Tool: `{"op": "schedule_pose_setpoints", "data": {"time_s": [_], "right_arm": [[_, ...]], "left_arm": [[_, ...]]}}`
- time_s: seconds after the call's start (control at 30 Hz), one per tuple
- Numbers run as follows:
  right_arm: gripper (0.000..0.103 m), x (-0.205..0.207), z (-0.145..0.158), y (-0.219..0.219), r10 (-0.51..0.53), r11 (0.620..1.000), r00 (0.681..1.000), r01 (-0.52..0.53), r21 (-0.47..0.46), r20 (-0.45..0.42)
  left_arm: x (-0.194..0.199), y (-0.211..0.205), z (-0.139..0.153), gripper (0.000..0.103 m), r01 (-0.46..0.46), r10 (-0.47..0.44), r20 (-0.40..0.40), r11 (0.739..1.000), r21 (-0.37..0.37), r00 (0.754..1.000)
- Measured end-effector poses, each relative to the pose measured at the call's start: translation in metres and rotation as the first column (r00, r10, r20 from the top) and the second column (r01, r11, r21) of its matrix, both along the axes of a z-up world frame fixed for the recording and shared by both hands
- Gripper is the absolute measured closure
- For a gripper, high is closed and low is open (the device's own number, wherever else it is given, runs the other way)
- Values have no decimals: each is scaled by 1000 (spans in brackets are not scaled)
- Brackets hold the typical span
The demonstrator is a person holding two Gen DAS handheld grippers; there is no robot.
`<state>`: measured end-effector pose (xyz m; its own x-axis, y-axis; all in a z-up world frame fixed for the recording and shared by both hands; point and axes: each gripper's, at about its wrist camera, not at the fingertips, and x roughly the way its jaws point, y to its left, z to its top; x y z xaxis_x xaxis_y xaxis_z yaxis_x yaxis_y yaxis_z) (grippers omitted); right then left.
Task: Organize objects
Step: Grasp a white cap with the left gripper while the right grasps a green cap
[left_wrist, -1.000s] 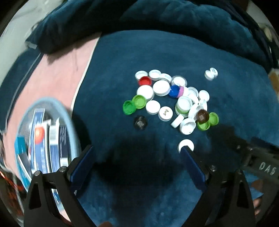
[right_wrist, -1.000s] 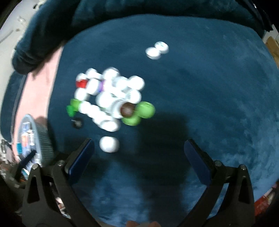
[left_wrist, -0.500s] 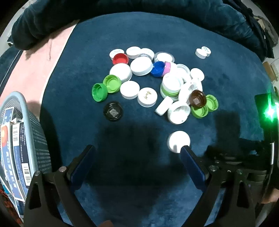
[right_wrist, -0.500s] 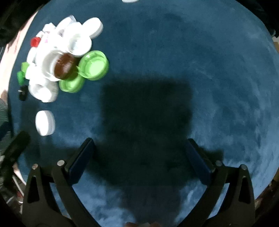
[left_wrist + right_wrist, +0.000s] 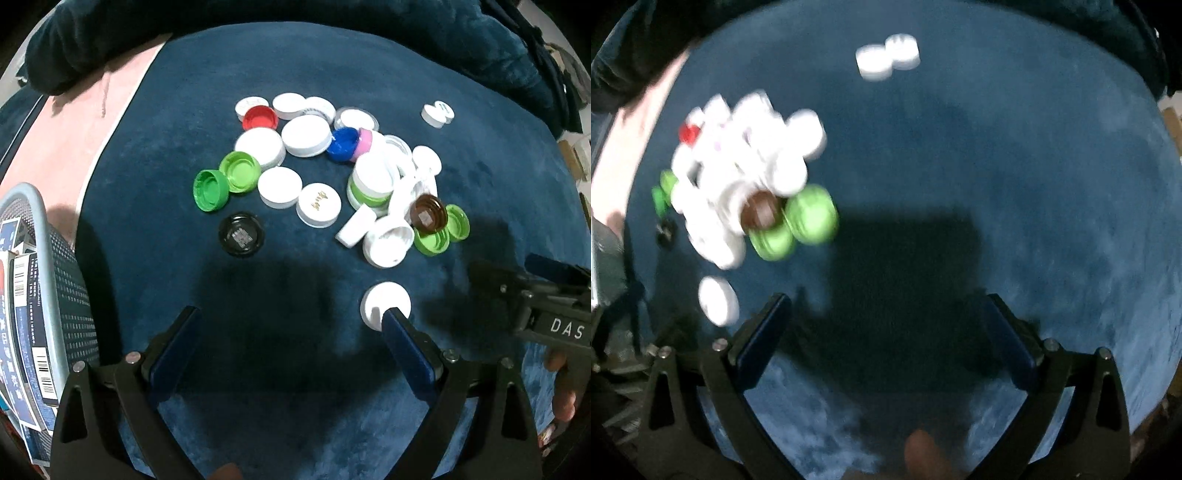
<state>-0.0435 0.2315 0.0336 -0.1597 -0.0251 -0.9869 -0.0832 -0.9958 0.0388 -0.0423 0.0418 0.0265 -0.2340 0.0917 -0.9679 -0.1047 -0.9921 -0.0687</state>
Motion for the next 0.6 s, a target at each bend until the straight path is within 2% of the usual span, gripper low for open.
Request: {"op": "schedule_pose_setpoints", "data": {"time_s": [0.07,0.1,0.17,0.23,0.27,0.3,0.33,0.37,0.53,0.6], "right_arm": [[5,-7,-6,-9,61,998,998,-61,9,11],[16,-10,-12,-16,99,994,995,-100,36,25],[28,-15,-22,-24,142,987,989,-145,72,45],[29,-19,-25,-29,166,981,986,-168,98,34],[36,-20,-24,-30,172,981,985,-172,93,17],[51,-21,-22,-30,182,980,983,-181,79,-4],[60,-21,-20,-30,194,980,981,-192,58,-18],[75,-20,-18,-29,200,979,979,-199,33,-27],[75,-11,-10,-1,135,980,990,-140,-143,-45],[75,-1,-7,3,106,977,993,-113,-181,-45]], "left_arm": [[0,-1,0,5,-2,2,3,1000,-3,1000],[0,-2,0,5,1,-1,3,1000,-8,1000],[1,0,-1,5,9,-9,0,1000,-16,1000],[1,2,0,5,16,-16,-2,1000,-12,1000],[2,3,0,5,21,-21,-2,1000,-8,1000],[1,3,0,5,25,-25,-1,1000,-5,1000],[0,4,0,5,29,-29,-1,1000,-1,1000],[1,6,-1,5,36,-36,0,999,6,999],[3,14,-5,6,54,-54,6,998,40,999],[3,22,-6,9,69,-69,5,996,54,998]]}}
